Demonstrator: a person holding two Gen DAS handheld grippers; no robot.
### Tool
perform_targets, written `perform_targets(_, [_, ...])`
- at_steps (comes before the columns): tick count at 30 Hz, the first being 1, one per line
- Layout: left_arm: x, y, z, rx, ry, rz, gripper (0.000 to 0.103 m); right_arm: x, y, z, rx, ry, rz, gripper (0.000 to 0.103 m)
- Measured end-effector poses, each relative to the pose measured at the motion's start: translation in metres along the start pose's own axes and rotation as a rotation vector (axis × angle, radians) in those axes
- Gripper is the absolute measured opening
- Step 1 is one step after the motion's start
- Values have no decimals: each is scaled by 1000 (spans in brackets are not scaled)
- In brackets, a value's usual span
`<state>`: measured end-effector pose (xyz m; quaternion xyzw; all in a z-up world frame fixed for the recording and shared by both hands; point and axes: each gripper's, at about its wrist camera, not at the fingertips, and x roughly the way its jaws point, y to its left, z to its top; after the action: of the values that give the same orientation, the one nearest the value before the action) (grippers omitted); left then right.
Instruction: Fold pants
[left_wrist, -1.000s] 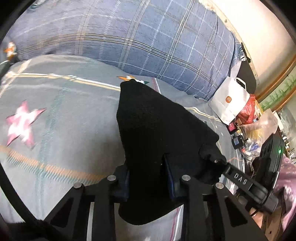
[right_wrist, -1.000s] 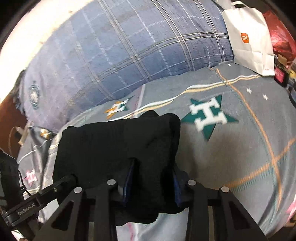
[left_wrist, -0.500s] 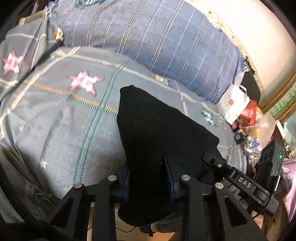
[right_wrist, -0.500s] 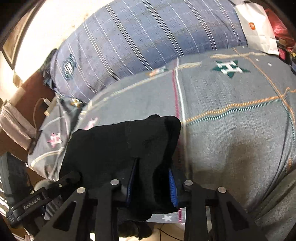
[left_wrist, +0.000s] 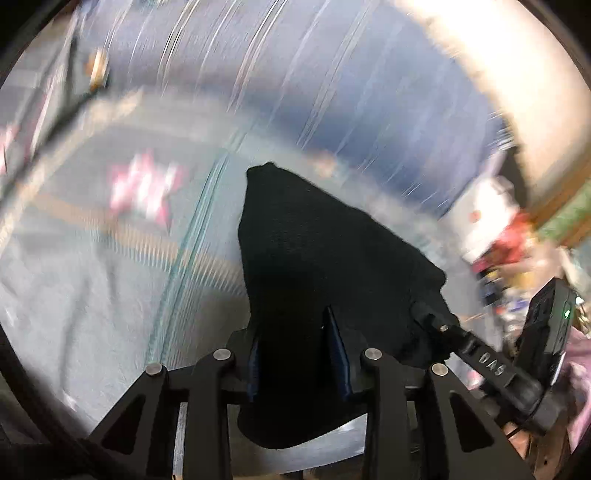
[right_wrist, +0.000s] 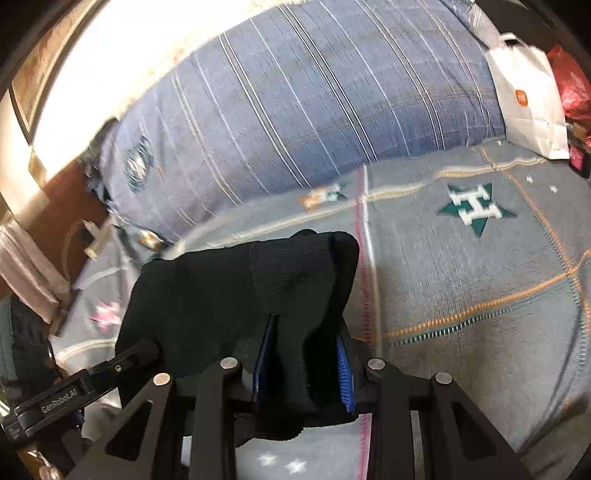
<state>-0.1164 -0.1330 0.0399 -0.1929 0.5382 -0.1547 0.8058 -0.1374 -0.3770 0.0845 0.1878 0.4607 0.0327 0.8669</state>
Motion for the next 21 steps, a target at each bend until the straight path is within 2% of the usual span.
perform_targets(1, [9, 4, -1, -16, 10, 30, 40, 12, -7, -3, 23, 47, -7, 34])
perform_targets(2, [8, 3, 0, -12, -5, 34, 41, 31, -21, -7, 100, 127, -1, 39])
perform_targets(4, [6, -4, 4, 23, -28, 51, 44, 36, -38, -6, 207, 126, 73, 44])
perform_targets(5, [6, -6, 5, 31, -31, 64, 49, 37, -40, -3, 223, 129, 86, 45])
perform_targets(12, [-4, 1, 1, 30, -7, 82, 52, 28, -29, -1, 177, 159, 68, 60])
perform_targets(15, [-9, 4, -10, 43, -17, 121, 59, 14, -30, -10, 156, 166, 53, 61])
perform_targets(19, [-1, 5, -16, 50, 10, 153, 65, 19, -29, -18, 122, 195, -15, 60])
perform_targets(21, [-3, 5, -16, 50, 5, 162, 67, 16, -25, -16, 101, 182, -35, 60])
